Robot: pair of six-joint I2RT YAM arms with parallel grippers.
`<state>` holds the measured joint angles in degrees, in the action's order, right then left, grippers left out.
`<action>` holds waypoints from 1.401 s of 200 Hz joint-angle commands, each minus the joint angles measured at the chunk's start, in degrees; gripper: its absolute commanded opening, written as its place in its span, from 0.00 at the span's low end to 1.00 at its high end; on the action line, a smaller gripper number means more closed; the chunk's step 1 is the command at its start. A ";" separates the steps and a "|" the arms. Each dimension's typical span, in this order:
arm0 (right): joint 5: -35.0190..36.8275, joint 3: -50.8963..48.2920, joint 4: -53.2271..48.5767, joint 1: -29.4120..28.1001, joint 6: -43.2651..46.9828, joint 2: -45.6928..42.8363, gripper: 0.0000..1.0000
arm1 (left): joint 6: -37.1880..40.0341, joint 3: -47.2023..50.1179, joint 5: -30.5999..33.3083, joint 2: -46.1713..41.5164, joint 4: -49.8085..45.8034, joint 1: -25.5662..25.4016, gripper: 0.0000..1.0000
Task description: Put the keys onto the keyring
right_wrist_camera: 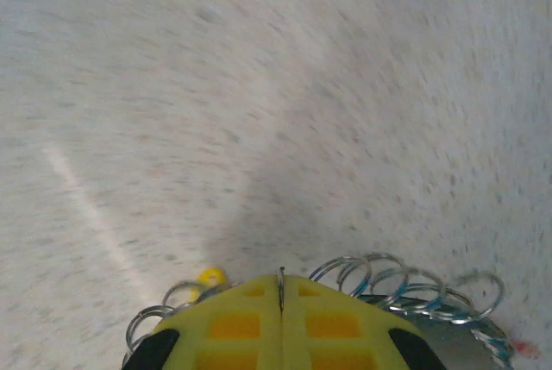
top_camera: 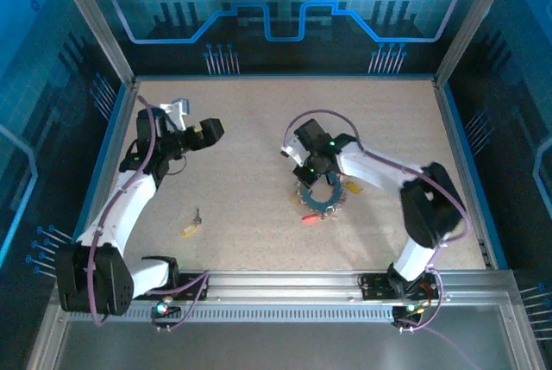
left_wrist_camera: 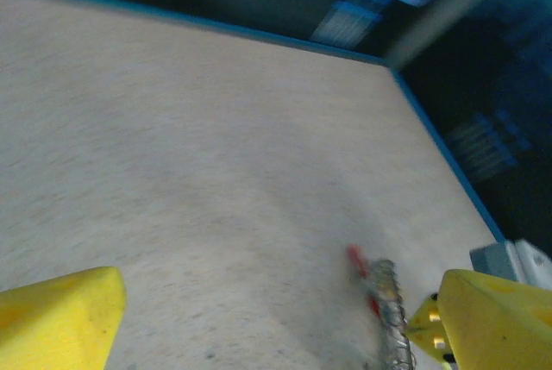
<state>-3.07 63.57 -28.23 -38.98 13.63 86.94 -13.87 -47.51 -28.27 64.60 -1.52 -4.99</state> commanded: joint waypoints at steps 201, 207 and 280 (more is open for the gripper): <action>-37.45 -8.88 29.48 -3.76 11.65 -20.26 0.00 | 46.58 7.52 -18.40 -16.05 -2.89 -20.47 0.38; -37.38 -8.74 29.41 -4.21 11.89 -19.91 0.00 | 46.32 7.82 -18.41 -16.27 -2.14 -20.49 0.39; -34.79 -9.12 32.73 -7.22 11.09 -18.47 0.00 | 43.11 9.25 -17.16 -17.52 2.79 -20.49 0.33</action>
<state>-37.87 54.59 -1.06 -44.99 26.37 68.38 30.46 -39.09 -45.23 47.97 -2.42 -24.99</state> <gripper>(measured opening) 0.047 0.344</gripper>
